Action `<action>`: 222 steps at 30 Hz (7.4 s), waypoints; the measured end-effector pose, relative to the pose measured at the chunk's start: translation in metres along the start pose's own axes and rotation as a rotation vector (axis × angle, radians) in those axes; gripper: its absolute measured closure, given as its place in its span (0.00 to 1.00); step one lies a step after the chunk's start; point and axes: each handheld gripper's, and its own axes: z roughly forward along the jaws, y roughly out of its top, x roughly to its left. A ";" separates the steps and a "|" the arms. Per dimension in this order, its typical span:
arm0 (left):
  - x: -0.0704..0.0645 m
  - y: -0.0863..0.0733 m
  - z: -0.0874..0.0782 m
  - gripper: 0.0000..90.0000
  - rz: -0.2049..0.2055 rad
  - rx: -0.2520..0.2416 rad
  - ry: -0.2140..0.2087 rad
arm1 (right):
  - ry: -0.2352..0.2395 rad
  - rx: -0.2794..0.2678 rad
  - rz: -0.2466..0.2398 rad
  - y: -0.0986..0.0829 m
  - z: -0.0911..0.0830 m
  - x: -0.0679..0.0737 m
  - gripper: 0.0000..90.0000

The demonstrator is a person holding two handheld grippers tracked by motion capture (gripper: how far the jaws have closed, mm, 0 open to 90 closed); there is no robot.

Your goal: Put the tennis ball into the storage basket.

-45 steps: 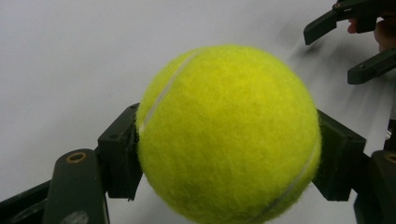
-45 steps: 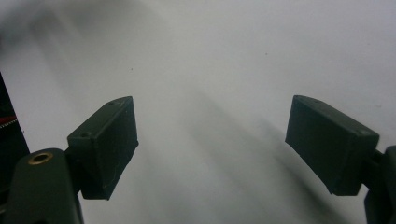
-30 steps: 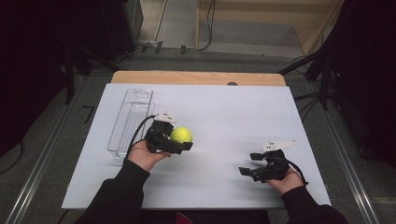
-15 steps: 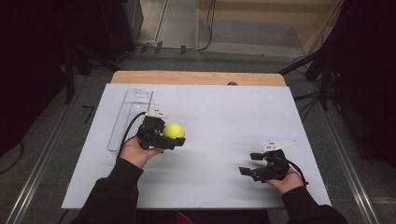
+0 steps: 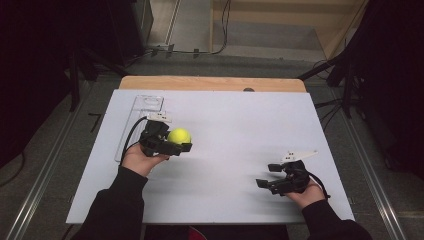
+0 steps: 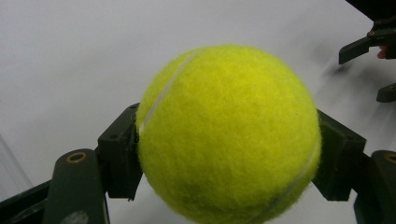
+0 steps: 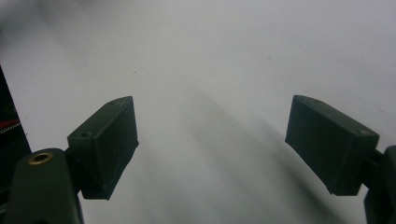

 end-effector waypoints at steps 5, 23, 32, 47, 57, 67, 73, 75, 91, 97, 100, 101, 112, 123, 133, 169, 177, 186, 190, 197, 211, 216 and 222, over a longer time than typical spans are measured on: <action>0.005 0.000 -0.004 0.29 -0.010 -0.004 0.012 | -0.001 -0.001 0.003 0.000 0.000 0.000 0.17; 0.023 -0.004 -0.018 0.29 -0.055 -0.010 0.042 | 0.002 0.001 -0.003 0.000 0.000 0.000 0.17; 0.030 -0.004 -0.024 0.29 -0.073 -0.023 0.059 | 0.001 0.001 -0.004 0.000 0.000 0.000 0.17; 0.045 -0.007 -0.037 0.29 -0.117 -0.042 0.082 | 0.000 0.002 -0.004 0.000 0.000 0.000 0.17; 0.054 -0.009 -0.047 0.29 -0.144 -0.059 0.114 | 0.000 0.002 -0.003 0.000 0.000 0.001 0.17; 0.066 -0.014 -0.055 0.29 -0.175 -0.065 0.144 | 0.001 0.004 -0.003 0.000 0.000 0.001 0.17; 0.072 -0.017 -0.061 0.29 -0.192 -0.076 0.166 | 0.001 0.004 -0.003 0.000 0.000 0.001 0.17; 0.076 -0.018 -0.064 0.29 -0.203 -0.081 0.173 | 0.000 0.003 -0.003 0.000 0.000 0.000 0.17; 0.084 -0.023 -0.066 0.29 -0.228 -0.081 0.207 | 0.000 0.006 -0.003 0.000 0.000 0.001 0.17; 0.087 -0.025 -0.062 0.29 -0.237 -0.070 0.214 | 0.001 0.004 -0.003 0.000 0.000 0.001 0.17; 0.088 -0.026 -0.061 0.29 -0.238 -0.067 0.217 | 0.000 0.005 -0.004 0.000 0.000 0.001 0.17; 0.088 -0.027 -0.061 0.29 -0.241 -0.067 0.217 | 0.000 0.004 -0.004 0.000 0.000 0.001 0.17; 0.092 -0.031 -0.051 0.28 -0.255 -0.047 0.220 | -0.003 0.005 -0.006 0.000 0.000 0.001 0.17; 0.096 -0.036 -0.044 0.28 -0.271 -0.033 0.227 | -0.001 0.006 -0.005 0.000 0.000 0.002 0.17; 0.095 -0.035 -0.045 0.26 -0.267 -0.042 0.237 | -0.002 0.005 -0.006 0.000 0.000 0.002 0.17; 0.034 -0.023 -0.049 0.18 -0.133 -0.060 0.071 | 0.059 -0.014 0.029 0.010 0.007 0.004 0.17; 0.024 -0.026 -0.042 0.18 -0.093 -0.056 0.033 | 0.054 -0.014 0.034 0.009 0.006 0.004 0.17; 0.017 -0.035 -0.033 0.18 -0.091 -0.052 0.018 | 0.054 -0.012 0.037 0.009 0.006 0.006 0.17; 0.015 -0.038 -0.030 0.18 -0.088 -0.061 0.007 | 0.053 -0.012 0.036 0.009 0.005 0.006 0.17; 0.009 -0.043 -0.027 0.18 -0.073 -0.058 -0.005 | 0.056 -0.013 0.032 0.010 0.005 0.006 0.17; -0.002 -0.060 -0.022 0.18 -0.040 -0.065 -0.020 | 0.057 -0.011 0.029 0.010 0.006 0.006 0.17; -0.008 -0.066 -0.019 0.18 -0.021 -0.063 -0.035 | 0.056 -0.011 0.030 0.010 0.005 0.006 0.17; -0.012 -0.074 -0.017 0.18 0.007 -0.062 -0.042 | 0.057 -0.011 0.029 0.010 0.006 0.006 0.17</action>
